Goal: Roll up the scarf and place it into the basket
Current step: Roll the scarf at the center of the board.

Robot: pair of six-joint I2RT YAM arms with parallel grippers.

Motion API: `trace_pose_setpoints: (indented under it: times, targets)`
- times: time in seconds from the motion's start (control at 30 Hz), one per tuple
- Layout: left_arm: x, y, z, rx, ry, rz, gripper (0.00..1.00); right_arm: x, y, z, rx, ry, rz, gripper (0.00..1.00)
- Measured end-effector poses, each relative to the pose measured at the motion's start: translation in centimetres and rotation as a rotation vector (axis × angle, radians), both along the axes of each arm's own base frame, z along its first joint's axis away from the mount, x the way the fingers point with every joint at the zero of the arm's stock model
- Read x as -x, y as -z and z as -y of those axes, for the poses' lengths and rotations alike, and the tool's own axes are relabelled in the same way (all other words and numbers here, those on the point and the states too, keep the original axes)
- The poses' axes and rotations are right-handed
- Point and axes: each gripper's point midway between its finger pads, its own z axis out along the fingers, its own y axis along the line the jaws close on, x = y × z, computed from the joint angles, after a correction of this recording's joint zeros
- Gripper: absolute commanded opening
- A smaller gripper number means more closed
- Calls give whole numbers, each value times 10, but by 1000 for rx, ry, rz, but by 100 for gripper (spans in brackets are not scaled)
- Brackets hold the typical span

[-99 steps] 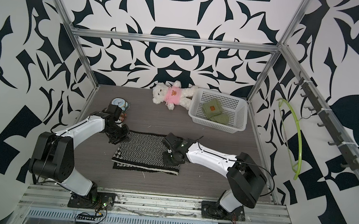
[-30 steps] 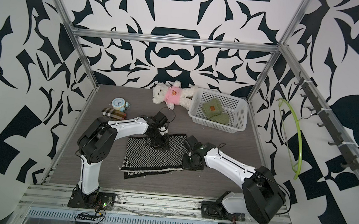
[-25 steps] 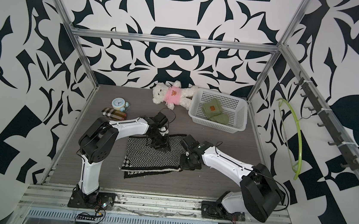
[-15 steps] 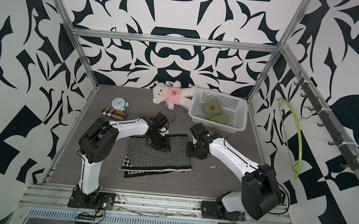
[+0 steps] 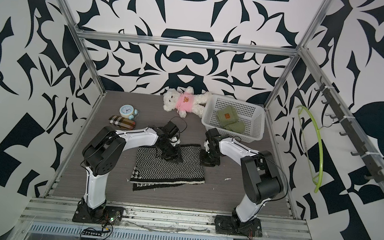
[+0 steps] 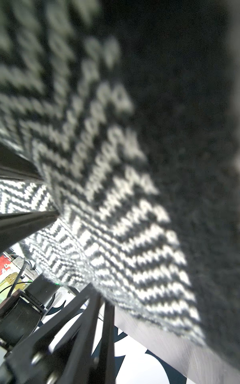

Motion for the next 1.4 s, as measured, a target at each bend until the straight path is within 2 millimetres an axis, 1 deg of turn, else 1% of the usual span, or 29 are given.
trace_pose_setpoints:
  times: [0.07, 0.1, 0.27, 0.5, 0.57, 0.67, 0.83, 0.97, 1.1, 1.27, 1.4]
  targets:
    - [1, 0, -1, 0, 1, 0, 29, 2, 3, -2, -15, -9, -5, 2]
    - [2, 0, -1, 0, 1, -1, 29, 3, 3, -3, -24, -3, -10, 0]
    - [3, 0, -3, -4, 0, 0, 29, 2, -5, -8, -55, -11, 9, 0]
    - [4, 1, -4, -5, -2, -1, 29, -1, -41, -16, -128, -8, 94, 0]
    - [4, 1, -4, -5, -3, -1, 29, 1, -45, -20, -138, -10, 100, 0]
    - [4, 1, -4, -5, -4, -2, 29, 8, -44, -30, -138, -39, 89, 0]
    - [4, 1, -4, -6, -10, -6, 29, 23, -39, -62, -143, -109, 64, 0]
    - [4, 1, -4, -7, -12, -7, 29, 27, -30, -80, -150, -133, 55, 0]
    - [5, -1, -5, -8, -13, -3, 31, 22, -23, -87, -158, -121, 59, 0]
    - [10, -3, -12, -24, -17, 3, 31, 14, -25, -93, -180, -108, 87, 0]
    - [20, -7, -22, -41, -21, -3, 32, 7, -20, -98, -193, -95, 101, 0]
